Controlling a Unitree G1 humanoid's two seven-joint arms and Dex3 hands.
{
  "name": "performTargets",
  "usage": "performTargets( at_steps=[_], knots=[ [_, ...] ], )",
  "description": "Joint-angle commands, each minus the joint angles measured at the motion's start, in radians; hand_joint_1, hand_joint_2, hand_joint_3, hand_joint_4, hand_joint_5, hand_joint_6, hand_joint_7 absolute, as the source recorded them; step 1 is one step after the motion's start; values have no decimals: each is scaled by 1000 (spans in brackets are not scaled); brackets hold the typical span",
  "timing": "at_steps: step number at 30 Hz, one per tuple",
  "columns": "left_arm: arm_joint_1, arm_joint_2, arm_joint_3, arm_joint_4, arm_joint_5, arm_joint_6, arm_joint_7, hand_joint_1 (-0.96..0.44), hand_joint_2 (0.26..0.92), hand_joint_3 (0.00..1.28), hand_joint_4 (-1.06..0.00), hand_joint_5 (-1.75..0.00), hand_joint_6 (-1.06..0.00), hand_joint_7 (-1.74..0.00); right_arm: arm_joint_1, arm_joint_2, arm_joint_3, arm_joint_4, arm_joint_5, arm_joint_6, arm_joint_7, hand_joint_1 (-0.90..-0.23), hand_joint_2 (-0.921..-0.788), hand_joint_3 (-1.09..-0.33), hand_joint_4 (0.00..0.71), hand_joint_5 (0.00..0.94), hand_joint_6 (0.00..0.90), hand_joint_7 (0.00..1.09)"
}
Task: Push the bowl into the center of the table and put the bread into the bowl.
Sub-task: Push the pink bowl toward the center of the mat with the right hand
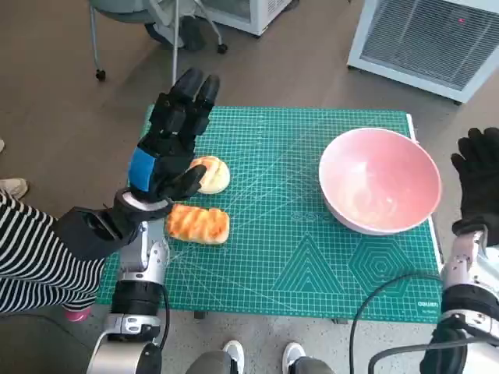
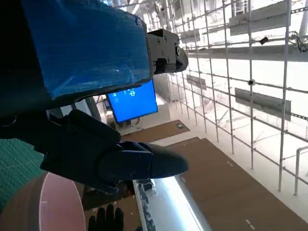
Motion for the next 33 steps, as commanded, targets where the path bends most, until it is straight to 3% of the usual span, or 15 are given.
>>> performTargets(
  at_steps=[1, 12, 33],
  knots=[
    [10, 5, 0, -26, 2, -1, 1, -750, 921, 396, -54, -1, -1, -309, -18, 63, 26, 27, -6, 29, 51, -635, -921, -810, 136, 15, 97, 290],
    [19, 13, 3, -30, 10, -10, 5, -741, 921, 395, -55, -1, 0, -300, -40, 102, 51, 36, -14, 15, 89, -657, -921, -804, 143, 11, 96, 263],
    [28, 19, 2, -36, 17, -15, 13, -742, 921, 400, -51, 0, -5, -289, -75, 176, 95, 40, -27, 10, 86, -683, -921, -816, 145, 5, 107, 236]
  ],
)
